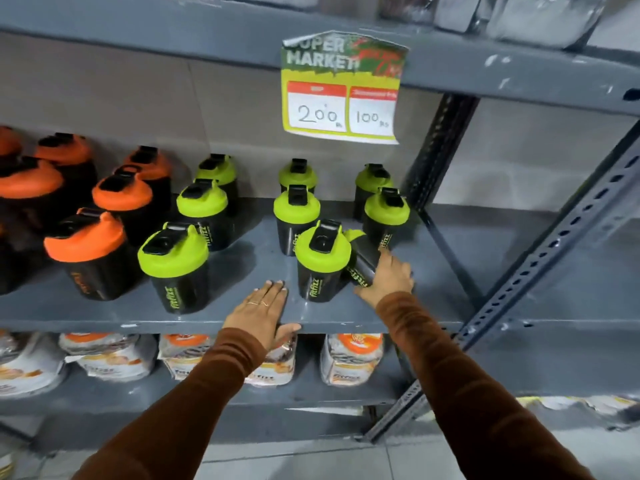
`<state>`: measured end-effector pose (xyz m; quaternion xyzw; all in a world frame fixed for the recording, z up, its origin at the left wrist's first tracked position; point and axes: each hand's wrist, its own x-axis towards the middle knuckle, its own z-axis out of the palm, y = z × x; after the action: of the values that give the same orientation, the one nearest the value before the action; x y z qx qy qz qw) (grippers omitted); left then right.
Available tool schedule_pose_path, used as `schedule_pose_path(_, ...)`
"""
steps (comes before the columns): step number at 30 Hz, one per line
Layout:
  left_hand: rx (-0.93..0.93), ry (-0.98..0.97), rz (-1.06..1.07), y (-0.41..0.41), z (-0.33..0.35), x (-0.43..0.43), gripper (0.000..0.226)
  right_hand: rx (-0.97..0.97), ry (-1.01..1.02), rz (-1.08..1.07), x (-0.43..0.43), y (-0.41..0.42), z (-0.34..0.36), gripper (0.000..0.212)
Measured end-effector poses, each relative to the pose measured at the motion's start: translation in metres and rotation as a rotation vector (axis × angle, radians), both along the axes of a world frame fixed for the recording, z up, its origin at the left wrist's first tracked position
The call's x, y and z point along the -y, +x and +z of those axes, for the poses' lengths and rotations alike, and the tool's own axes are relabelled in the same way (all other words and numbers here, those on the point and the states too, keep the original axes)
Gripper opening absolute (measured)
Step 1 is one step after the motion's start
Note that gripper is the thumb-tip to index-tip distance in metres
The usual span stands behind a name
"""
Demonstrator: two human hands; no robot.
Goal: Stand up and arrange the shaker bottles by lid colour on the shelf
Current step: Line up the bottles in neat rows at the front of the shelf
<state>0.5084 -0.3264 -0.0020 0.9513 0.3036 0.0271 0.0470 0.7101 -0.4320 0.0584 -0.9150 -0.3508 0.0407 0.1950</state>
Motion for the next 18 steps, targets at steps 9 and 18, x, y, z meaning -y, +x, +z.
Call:
schedule_pose_path(9, 0.037, -0.033, 0.075, 0.002, 0.009, 0.009, 0.127, -0.323, 0.491, -0.124, 0.049, 0.014, -0.016, 0.091)
schedule_pose_path(18, 0.539, -0.524, 0.333, 0.040, 0.021, 0.013, 0.109, -0.588, 0.560, -0.052, 0.050, 0.026, -0.022, 0.066)
